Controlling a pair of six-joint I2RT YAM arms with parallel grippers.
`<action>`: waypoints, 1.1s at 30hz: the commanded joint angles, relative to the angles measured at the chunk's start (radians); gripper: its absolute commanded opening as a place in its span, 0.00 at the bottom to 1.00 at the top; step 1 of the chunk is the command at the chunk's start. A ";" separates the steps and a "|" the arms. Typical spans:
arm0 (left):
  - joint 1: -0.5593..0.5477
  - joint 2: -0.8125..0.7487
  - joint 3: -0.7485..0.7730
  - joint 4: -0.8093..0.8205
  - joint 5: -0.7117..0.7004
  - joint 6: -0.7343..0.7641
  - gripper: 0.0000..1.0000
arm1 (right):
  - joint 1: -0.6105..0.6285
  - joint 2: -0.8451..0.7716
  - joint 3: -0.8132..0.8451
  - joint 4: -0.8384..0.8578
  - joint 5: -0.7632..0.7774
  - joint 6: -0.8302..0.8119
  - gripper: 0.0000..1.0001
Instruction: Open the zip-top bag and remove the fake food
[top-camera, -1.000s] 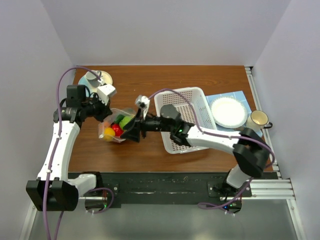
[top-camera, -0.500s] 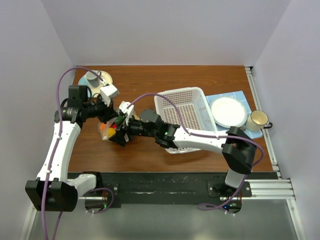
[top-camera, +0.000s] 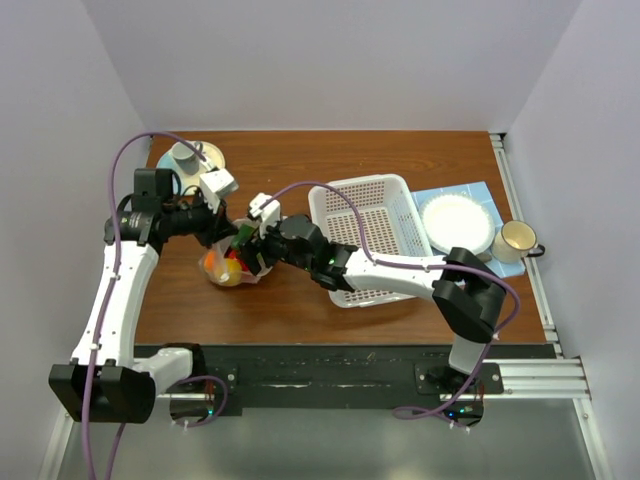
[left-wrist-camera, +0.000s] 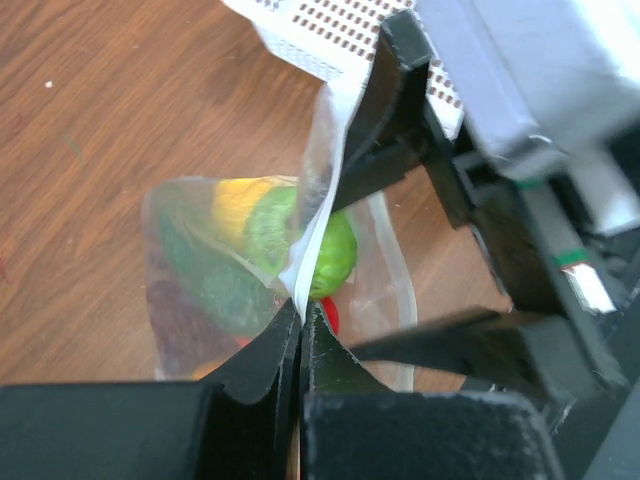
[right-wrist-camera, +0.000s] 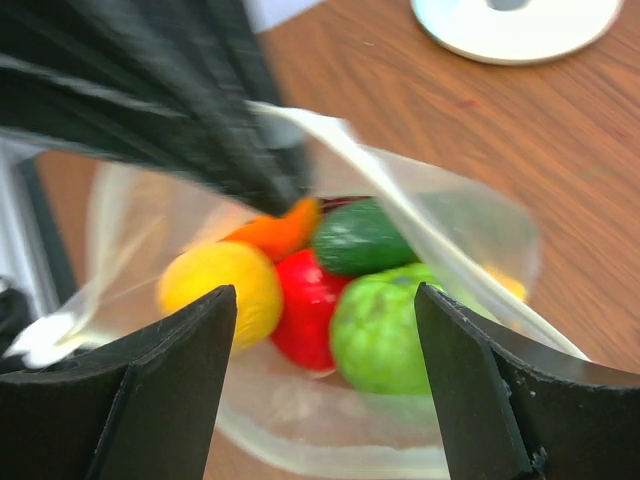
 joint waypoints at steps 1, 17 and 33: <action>-0.006 -0.004 0.064 -0.059 0.116 0.057 0.00 | 0.000 -0.002 -0.038 -0.003 0.132 -0.024 0.77; -0.004 -0.012 0.103 -0.136 0.133 0.132 0.00 | 0.000 0.069 -0.054 -0.080 0.129 0.001 0.80; -0.004 0.001 0.092 -0.093 0.136 0.106 0.00 | 0.001 0.066 -0.160 -0.092 0.088 0.048 0.86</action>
